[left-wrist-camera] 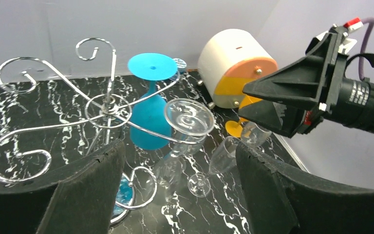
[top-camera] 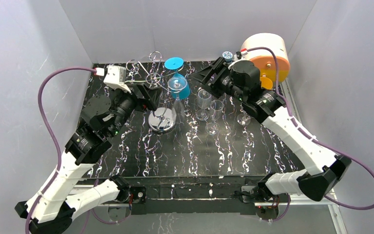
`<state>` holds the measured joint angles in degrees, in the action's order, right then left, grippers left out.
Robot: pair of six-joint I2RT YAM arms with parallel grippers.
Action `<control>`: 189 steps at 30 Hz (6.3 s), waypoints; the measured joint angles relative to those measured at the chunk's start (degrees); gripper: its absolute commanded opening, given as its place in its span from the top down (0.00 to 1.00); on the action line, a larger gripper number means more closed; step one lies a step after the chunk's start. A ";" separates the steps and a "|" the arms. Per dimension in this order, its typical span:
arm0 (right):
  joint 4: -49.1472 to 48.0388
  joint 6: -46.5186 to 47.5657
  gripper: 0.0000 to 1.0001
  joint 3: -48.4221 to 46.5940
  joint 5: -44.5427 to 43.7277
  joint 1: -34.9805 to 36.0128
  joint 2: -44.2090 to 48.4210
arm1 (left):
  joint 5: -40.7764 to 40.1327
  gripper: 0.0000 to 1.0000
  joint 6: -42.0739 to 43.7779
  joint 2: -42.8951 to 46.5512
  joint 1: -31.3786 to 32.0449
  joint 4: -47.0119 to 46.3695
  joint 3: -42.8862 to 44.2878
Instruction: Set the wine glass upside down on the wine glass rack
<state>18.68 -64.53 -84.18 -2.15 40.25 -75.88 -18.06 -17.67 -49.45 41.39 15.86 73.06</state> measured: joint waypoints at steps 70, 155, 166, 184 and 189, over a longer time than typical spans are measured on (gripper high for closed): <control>32.98 17.27 0.44 -2.16 -25.38 -0.26 -6.69 | -2.40 0.15 -25.70 10.93 0.00 30.84 -11.45; 2.19 44.19 0.99 12.17 -14.93 27.63 5.97 | 9.05 0.52 -95.60 14.60 0.00 7.67 -40.48; -0.98 48.50 0.99 12.17 -14.60 28.17 4.90 | 6.36 0.70 -98.42 12.20 -0.02 5.49 -40.00; -5.57 53.05 0.91 15.13 -12.72 28.13 7.15 | 1.81 1.00 -101.48 11.32 -1.11 -0.46 -39.58; -7.19 52.70 0.68 16.70 -11.85 28.13 8.26 | 1.53 1.00 -101.46 11.85 -1.05 -0.52 -39.58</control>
<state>11.49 -11.84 -67.48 -14.00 68.38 -67.61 -16.53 -119.13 -37.60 40.34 15.33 33.47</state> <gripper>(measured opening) 0.200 0.196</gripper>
